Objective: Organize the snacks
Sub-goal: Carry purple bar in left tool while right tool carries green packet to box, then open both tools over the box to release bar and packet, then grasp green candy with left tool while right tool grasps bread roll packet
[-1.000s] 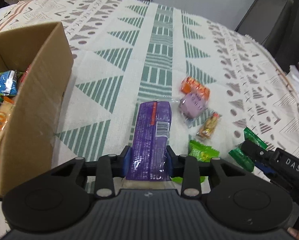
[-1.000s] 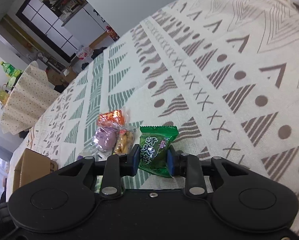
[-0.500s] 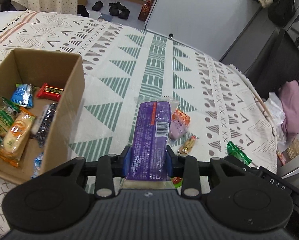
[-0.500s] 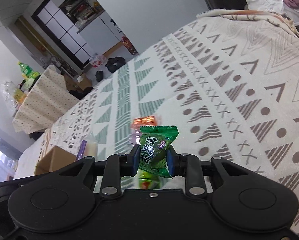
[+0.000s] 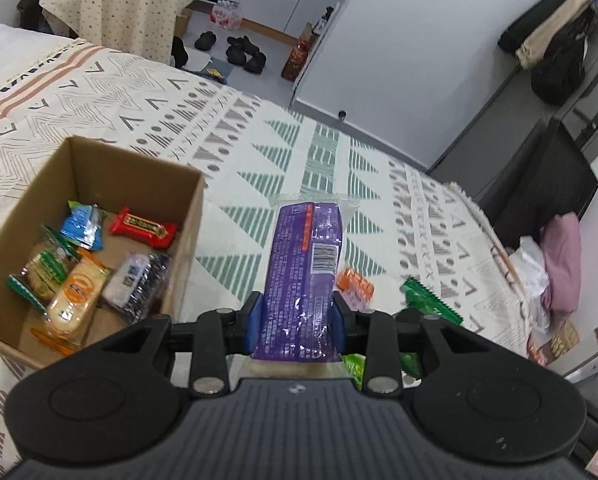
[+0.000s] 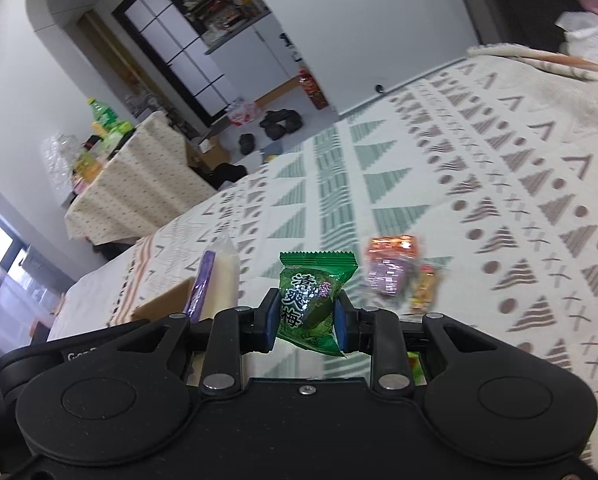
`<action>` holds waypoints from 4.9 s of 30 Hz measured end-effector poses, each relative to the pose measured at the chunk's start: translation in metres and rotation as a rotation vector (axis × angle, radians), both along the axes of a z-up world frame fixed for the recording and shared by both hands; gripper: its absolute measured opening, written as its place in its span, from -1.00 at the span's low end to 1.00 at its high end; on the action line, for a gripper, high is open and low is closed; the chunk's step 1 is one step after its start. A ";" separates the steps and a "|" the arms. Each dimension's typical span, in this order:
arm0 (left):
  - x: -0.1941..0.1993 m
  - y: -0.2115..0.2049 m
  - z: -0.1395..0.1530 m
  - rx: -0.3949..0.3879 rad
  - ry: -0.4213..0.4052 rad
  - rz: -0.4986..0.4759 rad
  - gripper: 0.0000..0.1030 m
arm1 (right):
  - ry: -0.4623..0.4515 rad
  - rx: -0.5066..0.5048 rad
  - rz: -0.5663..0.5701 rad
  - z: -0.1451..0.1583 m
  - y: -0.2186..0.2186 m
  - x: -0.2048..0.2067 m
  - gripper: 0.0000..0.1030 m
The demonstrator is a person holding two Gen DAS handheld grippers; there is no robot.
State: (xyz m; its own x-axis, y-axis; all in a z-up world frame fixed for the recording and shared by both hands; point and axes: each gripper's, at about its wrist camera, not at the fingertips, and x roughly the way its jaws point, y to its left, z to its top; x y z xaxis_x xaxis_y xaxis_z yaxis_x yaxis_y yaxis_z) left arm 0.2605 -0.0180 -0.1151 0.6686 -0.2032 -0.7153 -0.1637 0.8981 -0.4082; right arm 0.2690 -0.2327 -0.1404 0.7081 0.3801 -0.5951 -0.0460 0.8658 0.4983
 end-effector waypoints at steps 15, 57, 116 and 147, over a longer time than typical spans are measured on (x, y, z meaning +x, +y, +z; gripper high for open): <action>-0.003 0.079 0.007 -0.055 0.003 0.136 -0.35 | -0.028 0.006 0.081 0.017 0.069 0.009 -0.46; 0.003 0.136 -0.019 -0.019 0.120 0.327 0.70 | 0.009 -0.019 0.116 0.001 0.119 0.025 0.01; 0.035 -0.114 -0.088 0.218 0.165 -0.194 0.69 | 0.121 0.052 -0.180 -0.084 -0.123 -0.006 0.16; 0.047 -0.111 -0.110 0.203 0.229 -0.144 -0.31 | 0.135 0.074 -0.062 -0.115 -0.092 0.041 0.18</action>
